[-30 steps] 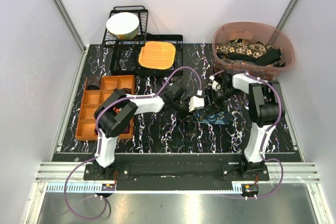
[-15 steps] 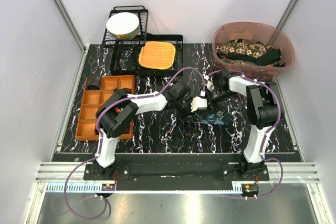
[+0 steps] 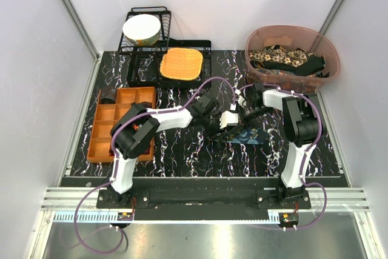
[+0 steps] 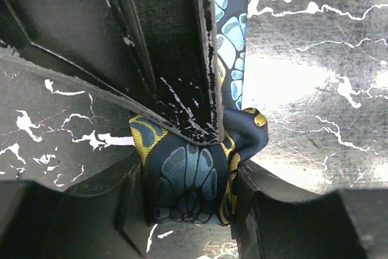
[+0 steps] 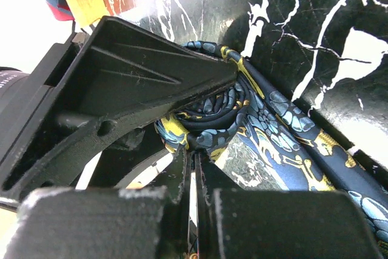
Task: Roll the ties
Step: Roll the tie at the center of the board.
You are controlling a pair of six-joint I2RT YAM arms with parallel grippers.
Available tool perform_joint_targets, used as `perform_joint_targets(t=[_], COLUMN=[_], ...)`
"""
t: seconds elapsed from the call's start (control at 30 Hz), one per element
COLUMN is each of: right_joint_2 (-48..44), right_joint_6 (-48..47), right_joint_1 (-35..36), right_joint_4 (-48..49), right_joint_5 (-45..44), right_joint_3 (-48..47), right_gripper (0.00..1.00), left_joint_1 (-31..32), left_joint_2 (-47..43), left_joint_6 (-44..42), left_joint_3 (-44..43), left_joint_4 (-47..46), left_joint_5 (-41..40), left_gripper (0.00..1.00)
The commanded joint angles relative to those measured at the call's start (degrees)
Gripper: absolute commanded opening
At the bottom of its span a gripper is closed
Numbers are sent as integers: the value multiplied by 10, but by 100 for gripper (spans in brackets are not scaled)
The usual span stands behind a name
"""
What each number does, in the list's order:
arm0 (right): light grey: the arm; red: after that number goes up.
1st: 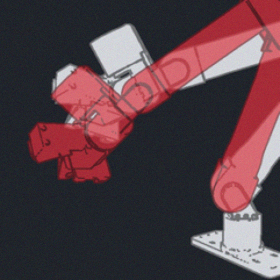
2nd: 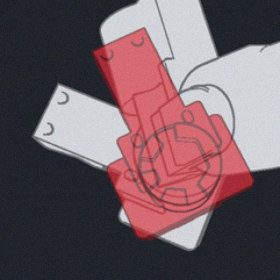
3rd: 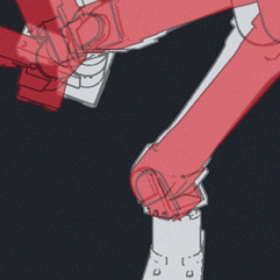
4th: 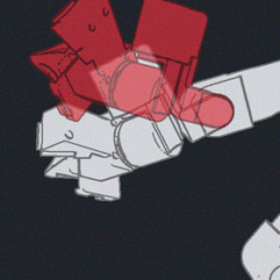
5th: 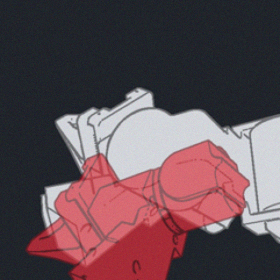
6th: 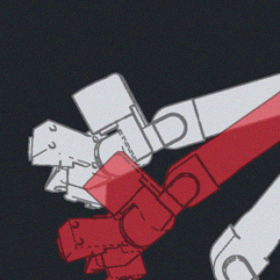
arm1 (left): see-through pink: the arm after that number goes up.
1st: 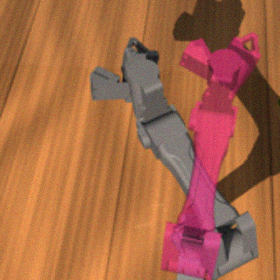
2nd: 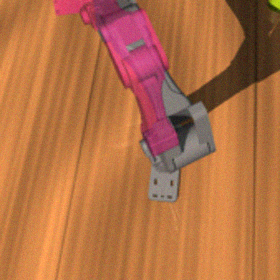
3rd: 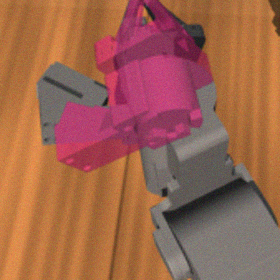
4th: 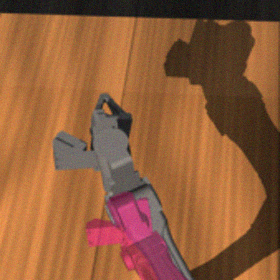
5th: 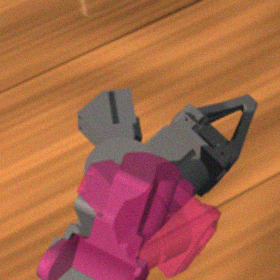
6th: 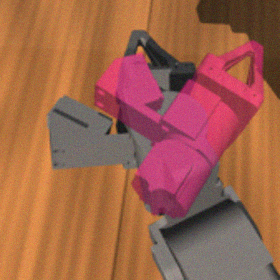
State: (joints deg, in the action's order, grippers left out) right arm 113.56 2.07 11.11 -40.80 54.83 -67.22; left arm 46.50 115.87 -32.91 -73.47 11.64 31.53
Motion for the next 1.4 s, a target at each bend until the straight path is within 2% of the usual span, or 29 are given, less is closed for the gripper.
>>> perform_joint_targets(t=[0.0,0.07,0.17,0.27,0.47,0.67,0.73,0.8,0.87,0.9,1.0,1.03,1.07,1.1,1.13,1.3,1.37], right_joint_2=[23,29,40,50,66,90,98,101,95,83,48,40,31,14,5,-29,-25], right_joint_6=[-6,-5,-5,-7,-12,-13,-16,-18,-33,-34,-44,-49,-49,-51,-55,-29,-8], right_joint_1=[-1,-1,-3,-3,-2,4,3,4,3,3,-6,-15,-21,-25,-32,-34,-31], right_joint_4=[4,-2,-11,-21,-43,-64,-68,-76,-82,-83,-97,-103,-111,-114,-116,-77,-52], right_joint_5=[-115,-140,-167,-191,-235,-253,-249,-227,-205,-190,-151,-138,-129,-108,-98,-19,-5], right_joint_3=[4,3,-2,-10,-29,-64,-76,-84,-84,-82,-81,-81,-82,-82,-81,-53,-47], right_gripper=[0,0,0,0,0,0,0,0,0,9,23,33,38,40,50,63,64], left_joint_1=[-18,-28,-33,-33,-32,-32,-31,-30,-29,-29,-26,-24,-21,-20,-17,-1,4], left_joint_2=[26,19,15,23,42,53,53,51,39,34,14,11,12,13,11,11,14], left_joint_6=[47,69,108,141,168,154,141,109,85,61,22,13,6,-5,-8,-23,-23], left_joint_3=[56,74,103,119,141,155,153,141,136,137,125,120,99,91,89,72,63], left_joint_4=[-18,-102,-181,-287,-386,-409,-396,-336,-272,-252,-156,-132,-69,-46,-33,27,37], left_joint_5=[31,70,100,128,143,149,146,130,99,86,36,25,3,-5,-18,-60,-68], left_gripper=[52,56,63,66,66,63,49,31,24,23,23,23,23,24,26,30,31])
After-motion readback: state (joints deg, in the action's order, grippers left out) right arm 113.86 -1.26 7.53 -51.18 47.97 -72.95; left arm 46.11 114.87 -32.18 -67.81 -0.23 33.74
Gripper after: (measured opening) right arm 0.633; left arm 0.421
